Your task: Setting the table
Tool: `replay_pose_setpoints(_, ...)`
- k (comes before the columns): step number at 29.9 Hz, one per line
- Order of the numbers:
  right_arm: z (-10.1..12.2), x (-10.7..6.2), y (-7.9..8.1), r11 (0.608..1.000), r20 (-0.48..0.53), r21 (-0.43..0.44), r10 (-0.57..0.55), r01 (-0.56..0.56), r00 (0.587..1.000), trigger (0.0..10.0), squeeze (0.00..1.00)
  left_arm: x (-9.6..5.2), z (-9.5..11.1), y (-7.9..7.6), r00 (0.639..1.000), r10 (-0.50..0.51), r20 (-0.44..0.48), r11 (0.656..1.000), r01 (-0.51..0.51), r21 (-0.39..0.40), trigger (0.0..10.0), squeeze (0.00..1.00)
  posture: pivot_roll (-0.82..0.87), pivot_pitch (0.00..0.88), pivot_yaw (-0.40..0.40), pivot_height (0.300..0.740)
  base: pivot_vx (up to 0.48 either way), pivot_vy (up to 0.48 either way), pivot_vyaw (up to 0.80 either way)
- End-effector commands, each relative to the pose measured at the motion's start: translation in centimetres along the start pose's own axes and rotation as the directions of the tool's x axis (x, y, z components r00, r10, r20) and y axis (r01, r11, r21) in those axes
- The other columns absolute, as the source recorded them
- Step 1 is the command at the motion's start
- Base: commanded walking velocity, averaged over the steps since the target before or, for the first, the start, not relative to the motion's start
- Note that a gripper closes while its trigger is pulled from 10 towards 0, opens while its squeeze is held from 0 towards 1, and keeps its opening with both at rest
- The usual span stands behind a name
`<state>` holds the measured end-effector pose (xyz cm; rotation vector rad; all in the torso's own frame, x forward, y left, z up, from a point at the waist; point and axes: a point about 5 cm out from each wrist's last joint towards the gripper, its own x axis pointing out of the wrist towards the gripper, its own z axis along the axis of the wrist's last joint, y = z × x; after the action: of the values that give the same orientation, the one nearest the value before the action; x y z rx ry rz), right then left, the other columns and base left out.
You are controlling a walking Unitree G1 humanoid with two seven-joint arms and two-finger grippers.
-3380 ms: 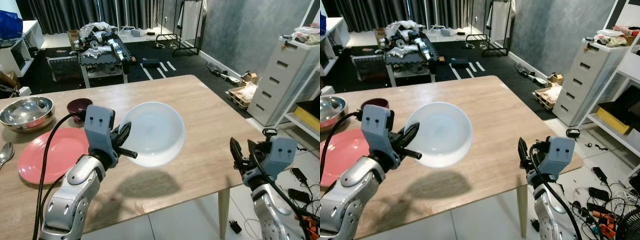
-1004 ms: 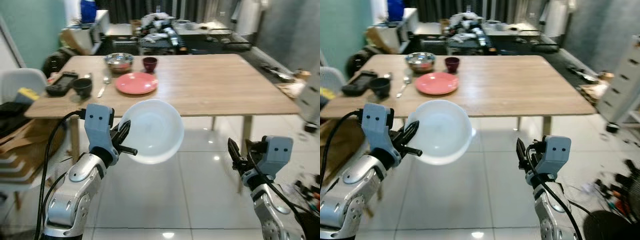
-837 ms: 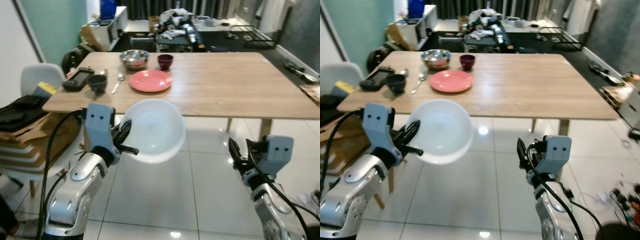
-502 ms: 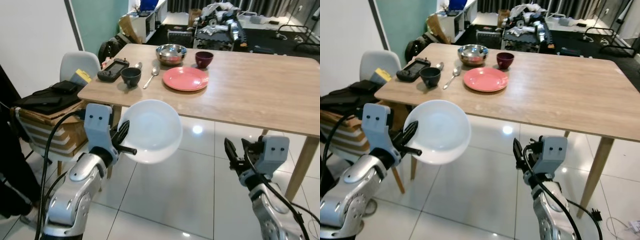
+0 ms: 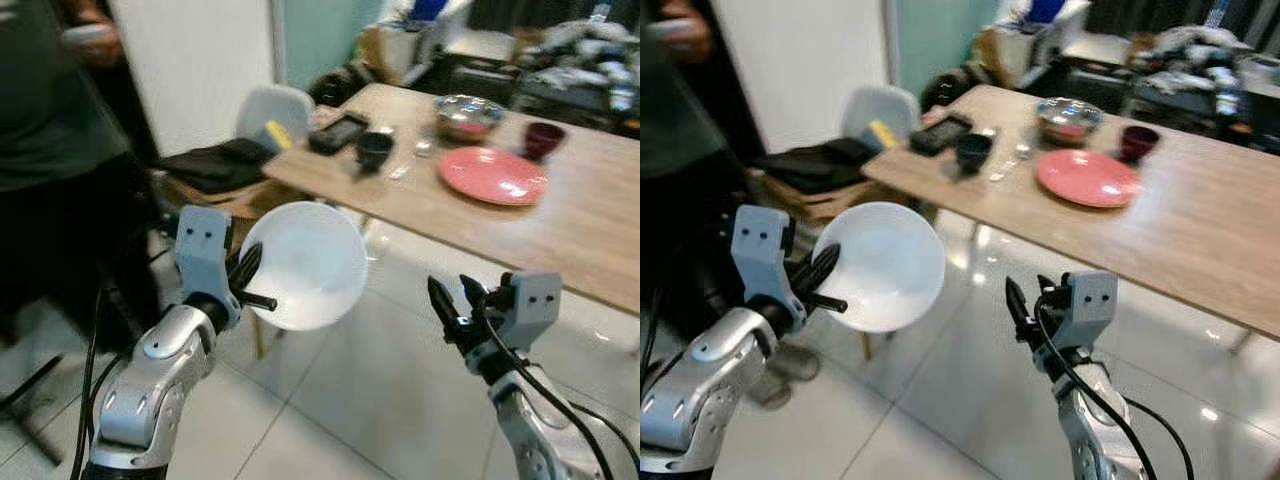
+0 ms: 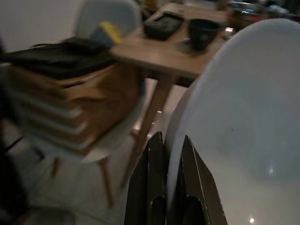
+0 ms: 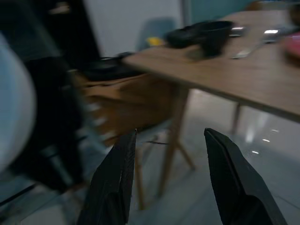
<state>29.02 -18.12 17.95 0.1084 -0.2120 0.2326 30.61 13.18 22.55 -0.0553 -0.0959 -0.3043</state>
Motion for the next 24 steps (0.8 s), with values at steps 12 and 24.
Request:
replay_pose_setpoints(12,-0.3,-0.5,0.5,0.999,-0.018,0.032,0.041,-0.040,0.999,10.0,0.00,-0.1,-0.6,-0.3,1.000,-0.008,-0.010,0.999,0.009,0.035,10.0,0.00,0.08,0.081,0.056,0.740,0.000,0.000,0.77)
replay_pose_setpoints(24,-3.9,-1.6,-0.2,1.000,-0.143,0.002,0.011,-0.011,0.990,10.0,0.00,0.2,-4.4,-0.1,0.992,-0.064,-0.110,0.989,0.078,0.125,10.0,0.00,0.08,0.085,0.043,0.740,0.000,0.000,0.77)
